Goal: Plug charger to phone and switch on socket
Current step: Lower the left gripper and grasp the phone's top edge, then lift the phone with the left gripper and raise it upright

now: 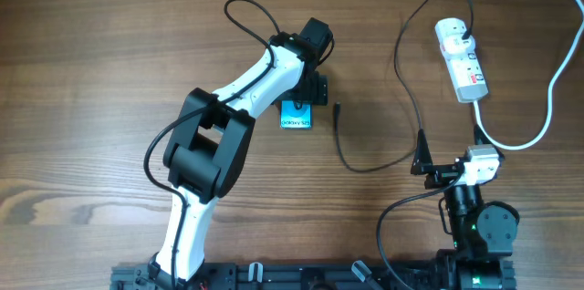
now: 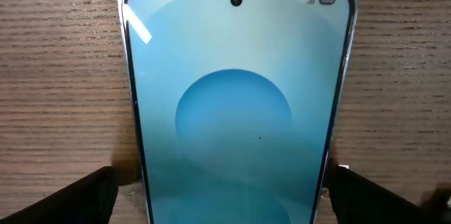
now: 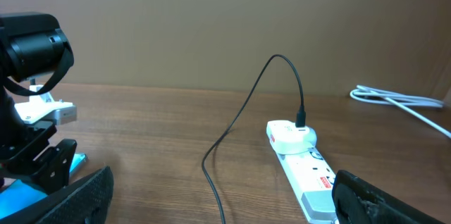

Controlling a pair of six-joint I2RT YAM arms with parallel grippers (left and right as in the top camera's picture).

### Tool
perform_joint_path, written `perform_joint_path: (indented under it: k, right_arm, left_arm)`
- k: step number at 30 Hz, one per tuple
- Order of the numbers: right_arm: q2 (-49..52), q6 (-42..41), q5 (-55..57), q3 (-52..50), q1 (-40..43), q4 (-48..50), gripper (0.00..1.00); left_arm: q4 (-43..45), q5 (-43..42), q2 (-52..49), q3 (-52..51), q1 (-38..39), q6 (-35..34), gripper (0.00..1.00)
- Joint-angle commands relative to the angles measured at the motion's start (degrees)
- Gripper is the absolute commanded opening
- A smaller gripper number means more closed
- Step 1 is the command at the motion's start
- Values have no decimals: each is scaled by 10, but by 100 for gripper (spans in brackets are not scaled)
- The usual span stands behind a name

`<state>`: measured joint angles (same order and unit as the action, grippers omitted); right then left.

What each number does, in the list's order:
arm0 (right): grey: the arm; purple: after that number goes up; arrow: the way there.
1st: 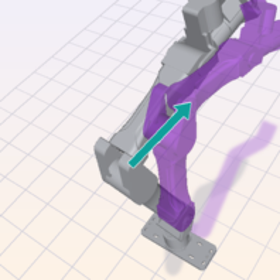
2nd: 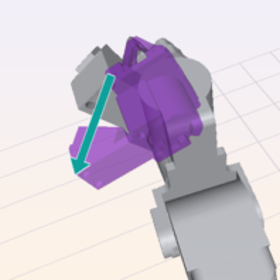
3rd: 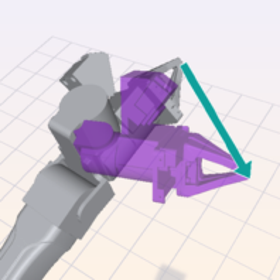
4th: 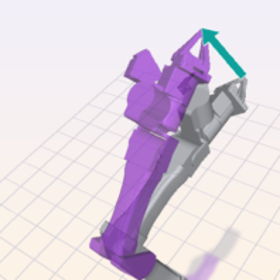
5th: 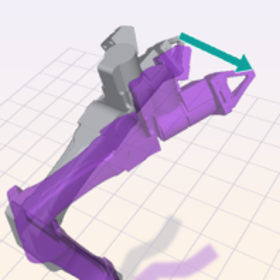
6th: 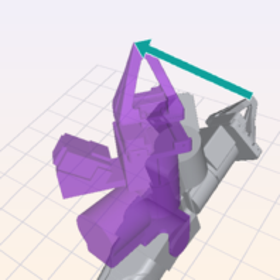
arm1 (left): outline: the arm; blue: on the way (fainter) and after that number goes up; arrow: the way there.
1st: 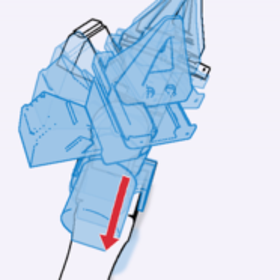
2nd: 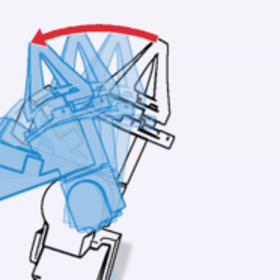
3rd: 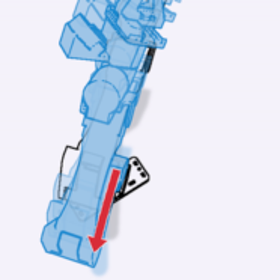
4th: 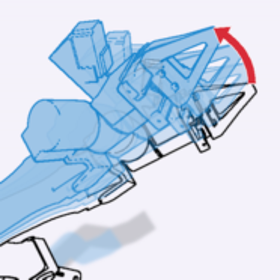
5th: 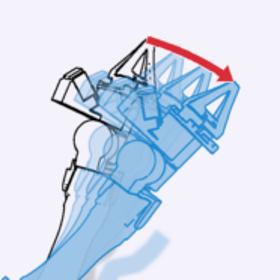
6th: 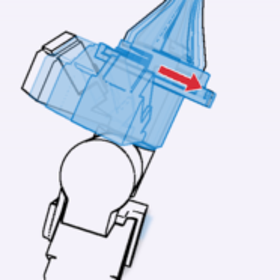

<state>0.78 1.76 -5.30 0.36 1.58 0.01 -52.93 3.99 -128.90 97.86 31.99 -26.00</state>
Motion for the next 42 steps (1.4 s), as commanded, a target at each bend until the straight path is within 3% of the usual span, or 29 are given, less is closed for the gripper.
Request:
perform_joint_path:
  k: [1,8,20,26,30,34,38,42]
  right_arm:
    - [-2,-4,6,-1,-3,1,100]
    - [-2,-4,6,0,-3,1,100]
    - [-2,-4,6,-1,-3,1,100]
    - [-2,-4,6,-1,-3,1,100]
    - [-2,-4,6,-1,-3,1,99]
    - [-2,-4,6,-1,-3,1,100]
    - [-2,-4,6,-1,-3,1,100]
    - [-2,-4,6,-1,-3,1,100]
  left_arm:
    - [-10,-1,-22,-4,0,3,83]
    - [-18,-1,-22,-4,0,3,64]
    - [-55,-5,45,5,0,-2,68]
    - [-81,-41,78,5,-2,-2,68]
    - [-87,-123,79,5,-26,-1,68]
    - [-95,-118,78,5,-38,3,69]
    - [-76,-86,74,-28,-13,0,68]
    - [3,-78,74,-104,11,-9,69]
